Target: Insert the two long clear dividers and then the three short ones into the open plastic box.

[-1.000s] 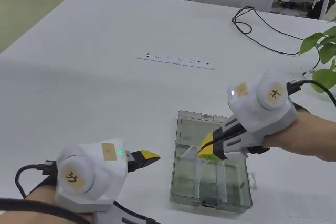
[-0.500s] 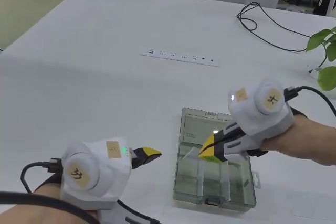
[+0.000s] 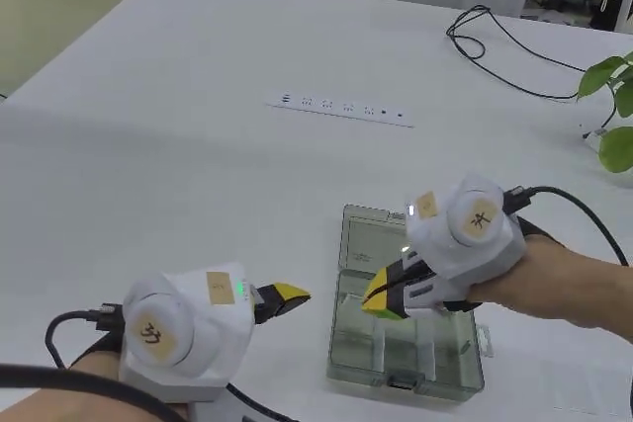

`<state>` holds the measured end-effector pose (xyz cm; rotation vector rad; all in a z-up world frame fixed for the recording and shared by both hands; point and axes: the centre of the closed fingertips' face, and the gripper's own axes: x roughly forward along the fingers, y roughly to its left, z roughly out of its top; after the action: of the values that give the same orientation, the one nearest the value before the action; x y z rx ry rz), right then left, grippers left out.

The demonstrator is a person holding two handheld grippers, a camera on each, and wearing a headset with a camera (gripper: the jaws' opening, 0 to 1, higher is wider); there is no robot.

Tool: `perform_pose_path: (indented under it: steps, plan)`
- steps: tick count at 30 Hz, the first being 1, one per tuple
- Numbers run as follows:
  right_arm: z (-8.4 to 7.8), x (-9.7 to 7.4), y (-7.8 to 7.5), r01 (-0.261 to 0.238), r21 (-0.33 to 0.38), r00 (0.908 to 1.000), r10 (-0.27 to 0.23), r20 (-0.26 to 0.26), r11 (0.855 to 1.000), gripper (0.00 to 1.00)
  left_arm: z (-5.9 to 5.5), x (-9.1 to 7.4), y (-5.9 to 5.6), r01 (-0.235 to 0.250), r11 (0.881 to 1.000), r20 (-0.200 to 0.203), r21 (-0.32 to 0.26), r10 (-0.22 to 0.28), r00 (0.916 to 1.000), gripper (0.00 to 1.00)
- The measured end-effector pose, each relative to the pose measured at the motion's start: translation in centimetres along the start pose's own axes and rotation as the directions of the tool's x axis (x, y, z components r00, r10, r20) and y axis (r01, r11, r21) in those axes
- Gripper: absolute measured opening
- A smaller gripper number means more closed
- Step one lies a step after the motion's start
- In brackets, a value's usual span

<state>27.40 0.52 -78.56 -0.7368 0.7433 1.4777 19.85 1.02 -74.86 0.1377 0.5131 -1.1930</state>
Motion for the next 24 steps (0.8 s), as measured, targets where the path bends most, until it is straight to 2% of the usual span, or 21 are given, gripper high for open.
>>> perform_pose_path:
  steps: [12,24]
  plan:
    - [-0.9,1.6,-0.2,-0.005,0.009,0.9992,0.006,-0.04,1.0,0.02,0.1,0.0,0.0,0.001,1.0,0.001,-0.004,-0.001,1.0,1.0]
    - [-1.6,2.9,-0.1,-0.017,-0.03,0.9922,0.013,-0.124,0.999,0.02,0.1,0.1,-0.1,0.008,1.0,0.0,-0.007,-0.008,1.0,0.99]
